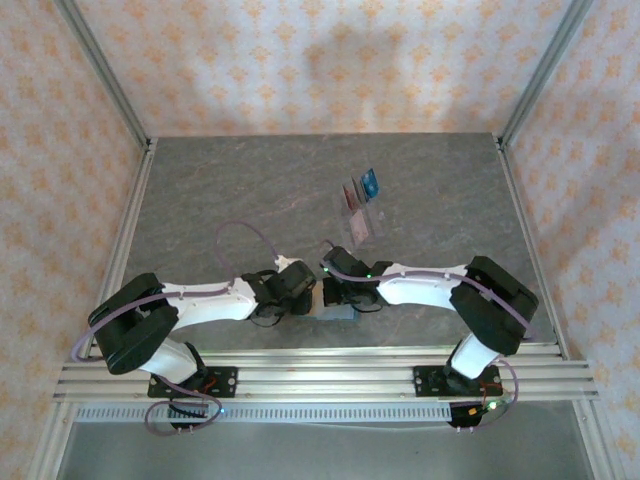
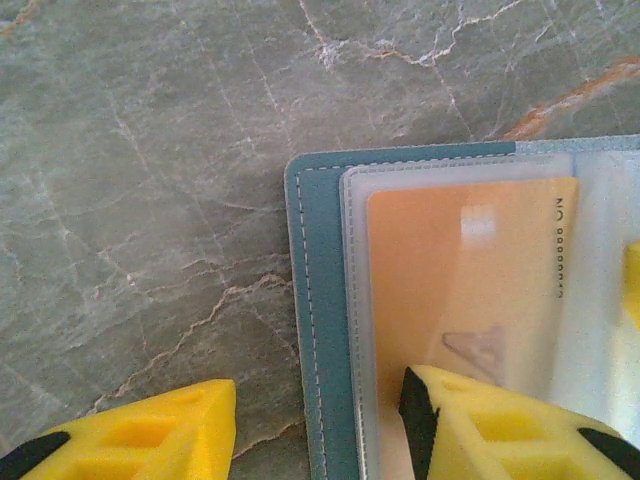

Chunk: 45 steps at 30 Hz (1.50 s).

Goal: Put the credit cards into the card holder
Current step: Flip over the card slot in the card holder.

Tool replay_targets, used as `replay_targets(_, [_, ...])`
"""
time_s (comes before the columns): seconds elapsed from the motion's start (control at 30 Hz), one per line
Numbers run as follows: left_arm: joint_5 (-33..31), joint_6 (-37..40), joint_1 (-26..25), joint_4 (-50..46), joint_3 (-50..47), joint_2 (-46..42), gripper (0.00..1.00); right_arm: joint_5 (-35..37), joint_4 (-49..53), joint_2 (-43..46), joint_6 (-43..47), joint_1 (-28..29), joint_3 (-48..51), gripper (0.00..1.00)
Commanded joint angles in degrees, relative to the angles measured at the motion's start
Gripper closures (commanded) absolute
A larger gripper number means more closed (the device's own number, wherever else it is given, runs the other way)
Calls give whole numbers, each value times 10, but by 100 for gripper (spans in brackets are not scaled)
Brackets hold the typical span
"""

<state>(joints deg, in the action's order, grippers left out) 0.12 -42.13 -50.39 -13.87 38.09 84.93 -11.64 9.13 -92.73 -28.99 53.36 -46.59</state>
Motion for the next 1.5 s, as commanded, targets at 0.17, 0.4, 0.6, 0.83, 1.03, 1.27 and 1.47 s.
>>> replay_targets(0.17, [40,-24,-17,36,-22,27,52,-63,-58,-19,-28,5,0,100])
replay_targets(0.4, [29,-35,-16,12,-31,-19,52,-72,-79,-34,-44,1,-13,86])
replay_targets(0.6, [6,-38,-12,-36,-45,-93,50,-60,-68,-46,-52,-5,-26,83])
replay_targets(0.83, [1,-24,-10,-63,-64,-145,47,-62,-49,-44,-48,-6,-45,77])
replay_targets(1.03, [15,0,-10,-63,-65,-160,42,-73,-26,-67,-39,-7,-83,76])
replay_targets(1.27, [29,20,-10,-55,-54,-130,38,-85,-10,-98,-34,-7,-117,76])
replay_targets(1.47, [36,26,-10,-33,-42,-88,37,-88,2,-114,-29,-7,-137,76])
